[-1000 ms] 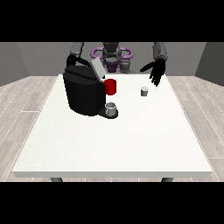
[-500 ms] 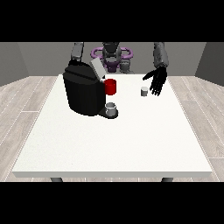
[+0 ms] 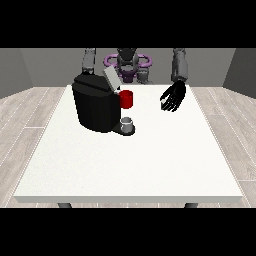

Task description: Insert the coffee pod into the coffee machine and close the lid

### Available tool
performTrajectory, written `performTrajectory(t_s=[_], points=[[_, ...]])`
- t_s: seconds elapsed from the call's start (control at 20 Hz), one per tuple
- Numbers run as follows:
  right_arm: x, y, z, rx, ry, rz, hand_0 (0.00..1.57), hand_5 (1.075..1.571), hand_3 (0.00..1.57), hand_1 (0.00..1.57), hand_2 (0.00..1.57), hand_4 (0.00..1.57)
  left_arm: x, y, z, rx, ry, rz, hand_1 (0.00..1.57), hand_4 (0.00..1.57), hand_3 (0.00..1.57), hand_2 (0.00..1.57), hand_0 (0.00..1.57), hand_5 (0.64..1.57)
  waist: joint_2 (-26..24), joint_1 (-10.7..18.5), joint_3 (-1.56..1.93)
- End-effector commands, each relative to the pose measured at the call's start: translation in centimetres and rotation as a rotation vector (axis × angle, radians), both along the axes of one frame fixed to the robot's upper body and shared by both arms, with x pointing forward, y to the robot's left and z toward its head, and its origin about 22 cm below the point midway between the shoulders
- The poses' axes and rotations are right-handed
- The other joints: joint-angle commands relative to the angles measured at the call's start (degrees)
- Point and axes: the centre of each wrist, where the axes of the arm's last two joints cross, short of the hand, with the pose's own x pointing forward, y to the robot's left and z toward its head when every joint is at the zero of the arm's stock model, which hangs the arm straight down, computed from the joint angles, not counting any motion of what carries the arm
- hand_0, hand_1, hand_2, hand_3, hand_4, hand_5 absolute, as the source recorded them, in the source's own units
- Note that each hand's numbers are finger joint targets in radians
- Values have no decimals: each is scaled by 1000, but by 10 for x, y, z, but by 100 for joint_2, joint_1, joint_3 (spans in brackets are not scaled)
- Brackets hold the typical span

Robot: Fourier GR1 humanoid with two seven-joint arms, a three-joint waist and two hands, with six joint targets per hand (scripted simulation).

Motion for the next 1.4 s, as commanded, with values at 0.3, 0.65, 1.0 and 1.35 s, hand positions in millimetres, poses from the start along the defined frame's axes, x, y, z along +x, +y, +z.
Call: performTrajectory(t_s=[0.3,0.65,1.0,1.35], points=[[0,0,-11,5,17,17,0,1571,0,0,0,0,-3,7,-22,249,106,-64,872,339,880,1024,872,1571,-30,-84,0],[8,-6,-13,42,50,-22,0,1571,0,0,0,0,1,-13,-38,313,161,-103,760,400,856,978,760,1571,-180,-5,0],[-1,-9,-30,-61,120,-61,0,1571,0,0,0,0,21,-8,-15,266,114,-126,1190,506,1216,1287,1190,1571,-425,58,0],[-8,-28,-50,-77,158,-88,0,1571,0,0,0,0,43,-50,13,97,133,-167,1447,530,1354,1431,1447,1571,-717,150,3]])
